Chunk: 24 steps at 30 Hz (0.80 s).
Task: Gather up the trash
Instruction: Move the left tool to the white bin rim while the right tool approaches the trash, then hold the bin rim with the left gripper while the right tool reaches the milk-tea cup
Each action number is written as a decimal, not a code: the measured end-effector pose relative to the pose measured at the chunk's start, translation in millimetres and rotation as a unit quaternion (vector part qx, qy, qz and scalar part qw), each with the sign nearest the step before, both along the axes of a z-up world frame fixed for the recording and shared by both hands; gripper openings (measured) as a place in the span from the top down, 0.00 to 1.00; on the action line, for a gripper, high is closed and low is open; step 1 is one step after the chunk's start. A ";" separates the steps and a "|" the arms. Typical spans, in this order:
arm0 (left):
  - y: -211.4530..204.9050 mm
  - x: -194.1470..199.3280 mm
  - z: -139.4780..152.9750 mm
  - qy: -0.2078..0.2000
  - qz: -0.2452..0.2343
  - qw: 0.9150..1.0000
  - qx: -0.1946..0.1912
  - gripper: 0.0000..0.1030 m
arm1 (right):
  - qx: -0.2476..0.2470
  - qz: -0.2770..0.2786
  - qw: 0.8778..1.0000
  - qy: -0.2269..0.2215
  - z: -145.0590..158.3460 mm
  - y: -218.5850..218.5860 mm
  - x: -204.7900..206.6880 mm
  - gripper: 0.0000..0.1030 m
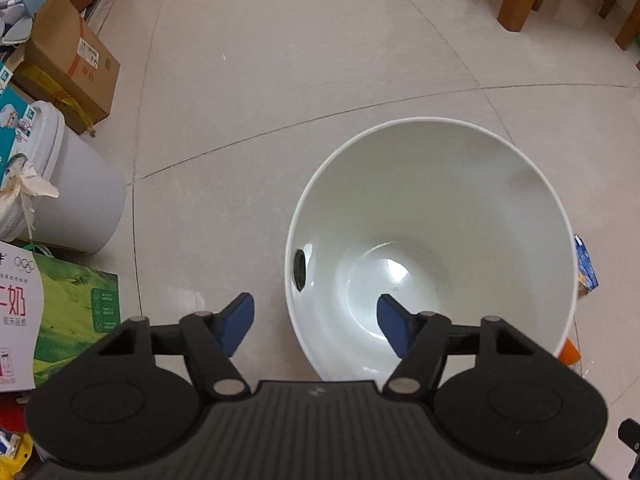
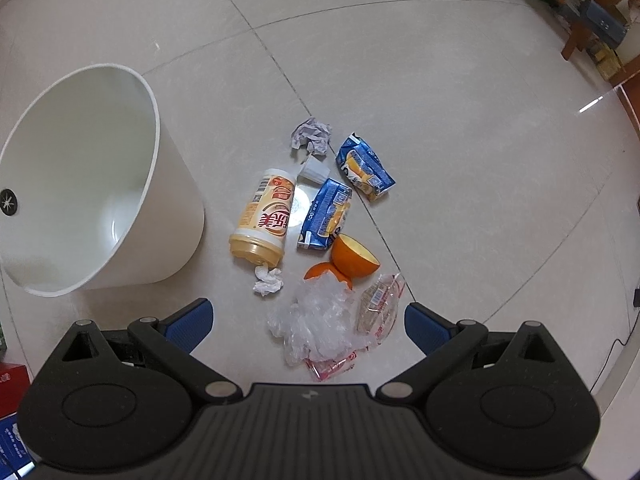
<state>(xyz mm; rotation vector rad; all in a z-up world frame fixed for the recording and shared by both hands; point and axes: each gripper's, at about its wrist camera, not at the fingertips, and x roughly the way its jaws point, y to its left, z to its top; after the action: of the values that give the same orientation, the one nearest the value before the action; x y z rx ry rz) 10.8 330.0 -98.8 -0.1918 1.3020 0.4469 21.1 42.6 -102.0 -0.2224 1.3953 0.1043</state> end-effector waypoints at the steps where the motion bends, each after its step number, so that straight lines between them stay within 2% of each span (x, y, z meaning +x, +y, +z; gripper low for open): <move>1: 2.1 1.7 -4.0 -0.001 0.001 1.000 -0.002 0.41 | 0.000 0.002 1.000 -0.001 -2.7 0.3 0.1 0.00; 3: 8.1 5.4 -12.3 -0.001 0.006 1.000 -0.010 0.56 | -0.002 0.010 1.000 -0.001 -10.9 1.6 -0.1 0.00; 6: 19.4 8.9 -26.7 0.000 0.022 0.999 -0.029 0.65 | -0.006 0.022 1.000 -0.001 -23.4 2.4 -3.1 0.00; 14: 43.7 13.6 -54.3 0.009 0.058 0.997 -0.044 0.67 | -0.007 0.012 1.000 0.015 -51.9 -0.3 -20.5 0.00; 16: 47.0 14.9 -58.4 0.008 0.064 0.997 -0.044 0.74 | -0.008 0.010 1.000 0.018 -54.6 0.1 -23.5 0.00; 18: 48.1 15.9 -60.1 0.007 0.067 0.997 -0.048 0.90 | -0.008 0.009 1.000 0.019 -55.8 1.1 -24.9 0.00; 21: 48.3 16.4 -60.9 0.007 0.060 0.997 -0.051 0.91 | -0.009 0.007 1.000 0.018 -55.9 1.7 -24.8 0.00; 24: 46.9 22.0 -64.6 0.022 0.025 0.999 -0.038 0.91 | -0.009 0.002 1.000 0.019 -56.3 1.7 -23.5 0.00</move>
<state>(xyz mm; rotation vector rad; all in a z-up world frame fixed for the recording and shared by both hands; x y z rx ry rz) 32.7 376.9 -163.3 -0.2788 1.3605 0.4466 -2.3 44.4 -158.3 -0.2395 1.4341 0.1004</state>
